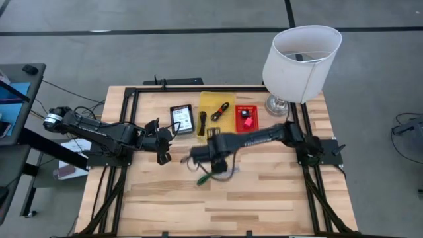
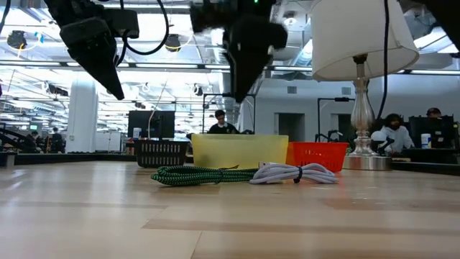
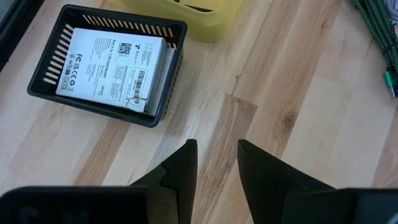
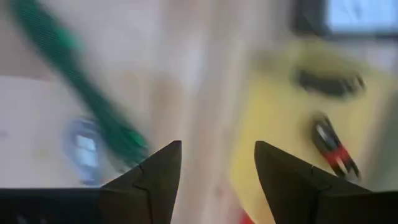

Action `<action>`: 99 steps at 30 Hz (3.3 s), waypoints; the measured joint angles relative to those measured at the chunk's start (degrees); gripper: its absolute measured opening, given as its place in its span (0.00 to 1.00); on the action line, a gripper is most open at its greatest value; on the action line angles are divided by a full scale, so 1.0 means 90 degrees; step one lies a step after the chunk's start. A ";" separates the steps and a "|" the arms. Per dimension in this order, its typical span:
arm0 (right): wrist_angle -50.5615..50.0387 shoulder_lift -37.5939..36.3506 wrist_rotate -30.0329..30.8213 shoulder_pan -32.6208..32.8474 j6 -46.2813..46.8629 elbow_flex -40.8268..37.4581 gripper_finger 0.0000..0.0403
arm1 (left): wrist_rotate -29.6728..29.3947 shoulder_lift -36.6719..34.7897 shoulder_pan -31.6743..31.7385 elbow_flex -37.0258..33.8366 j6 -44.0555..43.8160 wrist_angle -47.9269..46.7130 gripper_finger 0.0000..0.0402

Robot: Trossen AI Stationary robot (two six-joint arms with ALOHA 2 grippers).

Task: Pick and place items into bin
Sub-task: Put the green charger cable into the yellow bin, then put the white charger cable into the yellow bin

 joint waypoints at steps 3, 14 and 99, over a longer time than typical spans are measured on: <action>0.0488 0.0002 -0.0182 0.0378 -0.0219 0.0000 0.49 | 0.0000 0.0000 0.0000 0.0000 0.0000 0.0000 0.27; 0.2364 0.0015 -0.0501 0.0917 -0.0551 -0.1249 0.50 | 0.0000 0.0002 0.0000 0.0000 0.0000 0.0000 0.27; 0.1205 -0.0022 0.2241 -0.1430 -0.0653 -0.1026 0.32 | 0.0000 0.0002 0.0000 0.0000 0.0000 0.0002 0.27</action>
